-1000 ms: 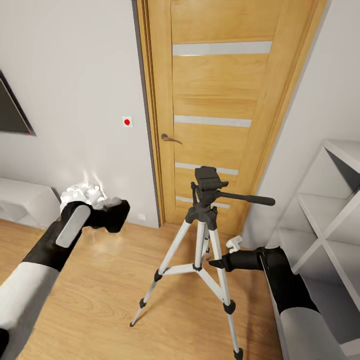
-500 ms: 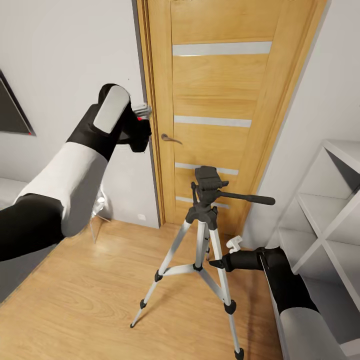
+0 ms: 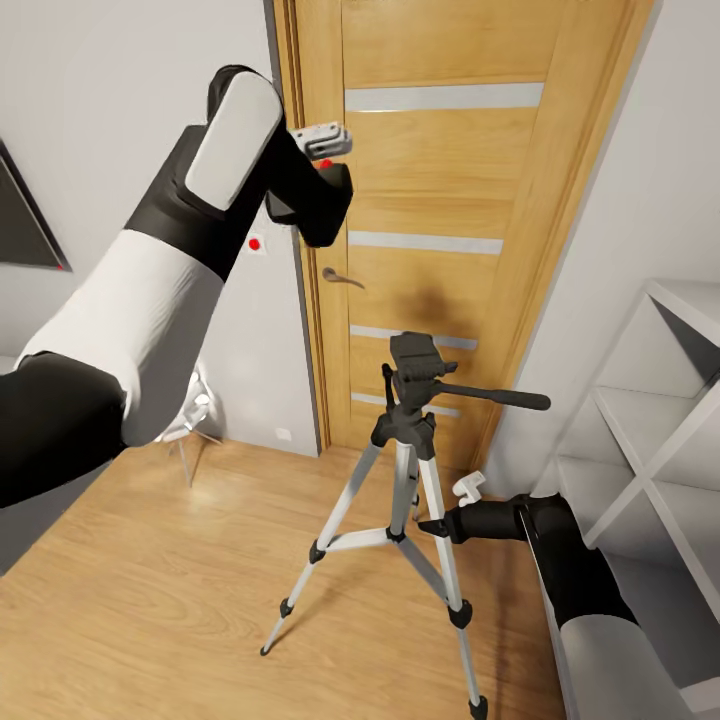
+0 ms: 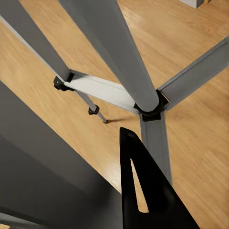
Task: Attach the digital camera to the camera tripod in the bedroom.
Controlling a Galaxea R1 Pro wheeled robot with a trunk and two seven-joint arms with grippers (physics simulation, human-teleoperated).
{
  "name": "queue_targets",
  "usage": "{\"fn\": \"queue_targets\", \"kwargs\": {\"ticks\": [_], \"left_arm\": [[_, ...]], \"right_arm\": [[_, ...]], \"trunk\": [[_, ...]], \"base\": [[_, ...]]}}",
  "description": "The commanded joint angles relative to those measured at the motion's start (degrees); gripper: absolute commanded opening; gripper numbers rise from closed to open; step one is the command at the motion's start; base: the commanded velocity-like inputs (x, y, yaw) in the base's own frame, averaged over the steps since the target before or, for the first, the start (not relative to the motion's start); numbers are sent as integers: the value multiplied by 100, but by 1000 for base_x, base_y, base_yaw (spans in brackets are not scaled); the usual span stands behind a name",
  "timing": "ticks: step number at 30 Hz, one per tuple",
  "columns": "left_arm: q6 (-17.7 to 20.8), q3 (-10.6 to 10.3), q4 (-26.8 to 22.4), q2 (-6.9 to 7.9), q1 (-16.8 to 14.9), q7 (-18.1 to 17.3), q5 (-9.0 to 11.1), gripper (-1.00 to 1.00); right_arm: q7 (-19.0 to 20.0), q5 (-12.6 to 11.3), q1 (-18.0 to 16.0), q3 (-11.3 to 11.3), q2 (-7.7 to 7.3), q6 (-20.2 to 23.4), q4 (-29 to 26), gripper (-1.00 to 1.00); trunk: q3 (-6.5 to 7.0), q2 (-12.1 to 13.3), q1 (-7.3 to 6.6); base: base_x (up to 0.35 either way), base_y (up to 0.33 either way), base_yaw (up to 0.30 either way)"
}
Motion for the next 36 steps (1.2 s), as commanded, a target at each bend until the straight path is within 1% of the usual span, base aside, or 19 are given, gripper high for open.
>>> {"fn": "queue_targets", "kwargs": {"ticks": [1, 2, 3, 4, 6, 10, 14, 19, 23, 27, 28, 29, 30, 31, 32, 33, 34, 35, 36], "left_arm": [[37, -174, -57, 0, -9, 41, 82, -100], [37, -336, -116, 0, -11, 39, 186, -100], [36, -809, -300, 0, -13, 35, 552, -100], [30, -959, -356, 0, -14, 35, 675, -100], [6, -1492, -492, 0, -15, 52, 1071, -100], [-6, -1928, -498, 16, -11, 56, 1313, -100], [-36, -2053, -419, 64, 33, 47, 1337, -100], [-44, -2121, -465, 41, 82, 75, 1334, -100], [-40, -2349, -519, 21, 100, 51, 1332, -100], [-24, -2451, -575, 54, 110, -227, 1393, -100], [-19, -2467, -664, 117, 110, -525, 1424, -100], [-19, -2490, -932, 323, 109, -1214, 1428, -100], [-19, -2501, -1042, 413, 108, -1480, 1420, -100], [-22, -2528, -1270, 615, 108, -2009, 1385, -100], [-25, -2551, -1545, 884, 108, -2609, 1218, -100], [-26, -2562, -1683, 1025, 107, -2896, 1090, -100], [-26, -2578, -1908, 1262, 107, -3355, 827, -100], [-25, -2584, -2003, 1364, 107, -3539, 700, -100], [-23, -2593, -2209, 1560, 107, -3893, 441, -100]], "right_arm": [[41, 41, -5, -11, 2, 46, -7, -100], [42, 41, -5, -11, 2, 46, -7, -100], [42, 41, -5, -11, 1, 46, -6, -100], [41, 41, -5, -11, 1, 46, -6, -100], [38, 41, -5, -11, 5, 46, -7, -100], [41, 41, -4, -11, 6, 46, -7, -100], [40, 41, -5, -11, 5, 46, -7, -100], [39, 41, -5, -11, 8, 46, -7, -100], [43, 41, -5, -11, 5, 44, -6, -100], [44, 41, -5, -11, 2, 40, -6, -100], [44, 41, -5, -11, 1, 39, -6, -100], [44, 41, -5, -11, 1, 38, -6, -100], [44, 41, -5, -11, 0, 38, -8, -100], [44, 41, -5, -11, 0, 38, -9, -100], [45, 41, -5, -13, 0, 31, -10, -100], [45, 41, -5, -14, 0, 23, -9, -100], [43, 41, -5, -16, 0, -4, -8, -100], [41, 41, -5, -15, 0, -22, -8, -100], [39, 41, -5, -15, 0, -73, -7, -100]], "trunk": [[-12, -10, 4], [-12, -10, 4], [-12, -10, 4], [-12, -10, 4], [-12, -10, 4], [-12, -10, 4], [-12, -10, 4], [-12, -10, 4], [-12, -10, 4], [-12, -10, 4], [-12, -10, 4], [-12, -10, 4], [-12, -10, 4], [-12, -10, 4], [-12, -10, 4], [-12, -10, 4], [-12, -10, 4], [-12, -10, 4], [-12, -10, 4]], "base": [[0, 0, 0], [0, 0, 0], [0, 0, 0], [0, 0, 0], [0, 0, 0], [0, 0, 0], [0, 0, 0], [0, 0, 0], [0, 0, 0], [0, 0, 0], [0, 0, 0], [0, 0, 0], [0, 0, 0], [0, 0, 0], [0, 0, 0], [0, 0, 0], [0, 0, 0], [0, 0, 0], [0, 0, 0]]}}
